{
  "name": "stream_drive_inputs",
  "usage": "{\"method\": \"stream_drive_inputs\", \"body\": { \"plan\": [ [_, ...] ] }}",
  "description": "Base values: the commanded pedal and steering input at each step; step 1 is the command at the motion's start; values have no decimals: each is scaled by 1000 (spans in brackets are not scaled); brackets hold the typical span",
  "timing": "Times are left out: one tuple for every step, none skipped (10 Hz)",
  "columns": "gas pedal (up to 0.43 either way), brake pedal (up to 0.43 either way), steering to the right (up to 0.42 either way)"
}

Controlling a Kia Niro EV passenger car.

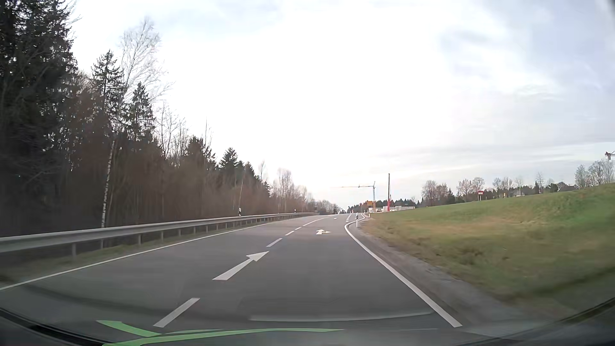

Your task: Follow the waypoints while adhering to traffic rules and regulations

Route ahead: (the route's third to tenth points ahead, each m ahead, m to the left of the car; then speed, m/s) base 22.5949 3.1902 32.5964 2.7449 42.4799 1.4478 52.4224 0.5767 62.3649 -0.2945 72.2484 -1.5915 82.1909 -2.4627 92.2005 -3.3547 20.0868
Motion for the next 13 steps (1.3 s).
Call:
{"method": "stream_drive_inputs", "body": {
  "plan": [
    [248, 0, 11],
    [248, 0, 12],
    [248, 0, 16],
    [248, 0, 18],
    [248, 0, 20],
    [248, 0, 20],
    [248, 0, 19],
    [260, 0, 19],
    [260, 0, 19],
    [260, 0, 19],
    [260, 0, 19],
    [260, 0, 19],
    [260, 0, 18]
  ]
}}
